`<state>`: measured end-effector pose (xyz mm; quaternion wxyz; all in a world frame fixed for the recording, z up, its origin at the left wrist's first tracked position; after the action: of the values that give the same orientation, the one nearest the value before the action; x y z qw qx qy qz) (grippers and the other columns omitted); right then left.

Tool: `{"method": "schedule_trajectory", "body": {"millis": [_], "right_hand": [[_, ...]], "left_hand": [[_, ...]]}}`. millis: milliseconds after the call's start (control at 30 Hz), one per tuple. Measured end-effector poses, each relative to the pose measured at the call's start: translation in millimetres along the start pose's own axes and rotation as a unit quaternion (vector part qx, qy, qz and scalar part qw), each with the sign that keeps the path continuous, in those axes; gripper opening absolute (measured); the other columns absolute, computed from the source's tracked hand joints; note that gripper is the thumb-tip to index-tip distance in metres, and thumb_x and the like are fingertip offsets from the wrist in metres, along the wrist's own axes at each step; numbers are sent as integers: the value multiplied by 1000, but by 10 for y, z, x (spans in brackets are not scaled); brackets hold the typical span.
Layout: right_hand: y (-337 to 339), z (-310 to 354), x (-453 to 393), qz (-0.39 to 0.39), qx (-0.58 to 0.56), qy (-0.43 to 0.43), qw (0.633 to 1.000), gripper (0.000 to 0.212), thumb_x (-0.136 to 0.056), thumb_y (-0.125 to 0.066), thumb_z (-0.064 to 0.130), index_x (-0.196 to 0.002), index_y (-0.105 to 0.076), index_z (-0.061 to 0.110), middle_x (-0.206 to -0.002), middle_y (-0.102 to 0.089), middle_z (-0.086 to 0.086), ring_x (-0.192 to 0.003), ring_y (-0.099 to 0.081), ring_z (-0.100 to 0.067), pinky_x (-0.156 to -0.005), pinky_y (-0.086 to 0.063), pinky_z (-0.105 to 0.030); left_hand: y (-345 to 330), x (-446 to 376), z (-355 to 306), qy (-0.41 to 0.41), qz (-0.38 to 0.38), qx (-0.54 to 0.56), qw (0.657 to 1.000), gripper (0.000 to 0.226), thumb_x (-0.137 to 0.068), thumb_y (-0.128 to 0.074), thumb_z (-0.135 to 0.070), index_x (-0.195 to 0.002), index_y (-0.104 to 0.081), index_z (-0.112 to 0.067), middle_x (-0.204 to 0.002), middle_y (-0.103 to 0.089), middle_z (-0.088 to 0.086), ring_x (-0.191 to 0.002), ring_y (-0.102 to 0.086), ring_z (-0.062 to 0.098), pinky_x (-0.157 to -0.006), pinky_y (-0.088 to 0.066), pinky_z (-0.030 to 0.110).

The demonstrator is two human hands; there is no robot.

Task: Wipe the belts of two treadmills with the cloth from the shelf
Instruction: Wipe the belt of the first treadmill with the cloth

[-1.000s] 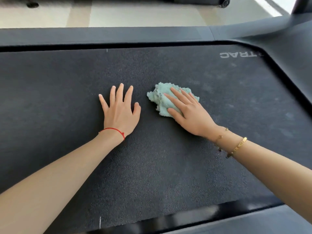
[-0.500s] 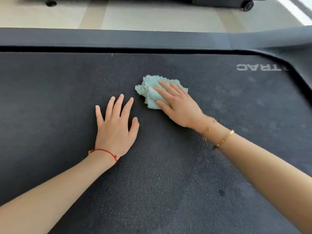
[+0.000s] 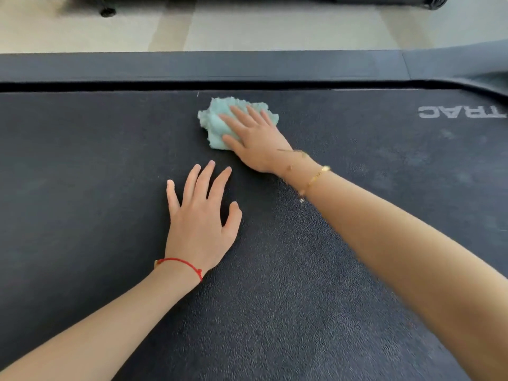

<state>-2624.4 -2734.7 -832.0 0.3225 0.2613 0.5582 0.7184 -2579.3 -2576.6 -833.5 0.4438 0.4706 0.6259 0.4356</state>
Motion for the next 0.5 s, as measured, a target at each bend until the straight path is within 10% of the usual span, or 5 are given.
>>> {"method": "schedule_trajectory", "body": {"millis": [300,500], "right_hand": [[356,-1401,338,-47,5,-154,987,56,-105,-27,43,-155,-18,21,-163,-10,-9,-150,-8,-33,-121,-1,-41],[204,-834,882,-53,-18,-78,995,54,-104,-32,42,-154,-24,24,-163,-16,-5,-150,-9,-32,-120,-1,-44]], "left_hand": [[8,2,-20,0,-10,9,1000,64,-91,-25,-48,-150,-36,-26,-160,-30,1,-150,-19,20,-119,-10,61],[10,10,-19,2,-12,8,1000,66,-91,-24,-49,-151,-36,-25,-160,-29,2,-150,-18,21,-120,-9,61]]}}
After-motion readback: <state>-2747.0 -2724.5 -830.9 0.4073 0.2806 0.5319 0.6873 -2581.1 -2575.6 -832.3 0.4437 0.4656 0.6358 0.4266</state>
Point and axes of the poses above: each hand's wrist, its own x-axis away from the middle knuckle, its own y-axis out of the back of the hand, z = x × y, the point moved 10 cm from there along -x, towards the middle knuckle
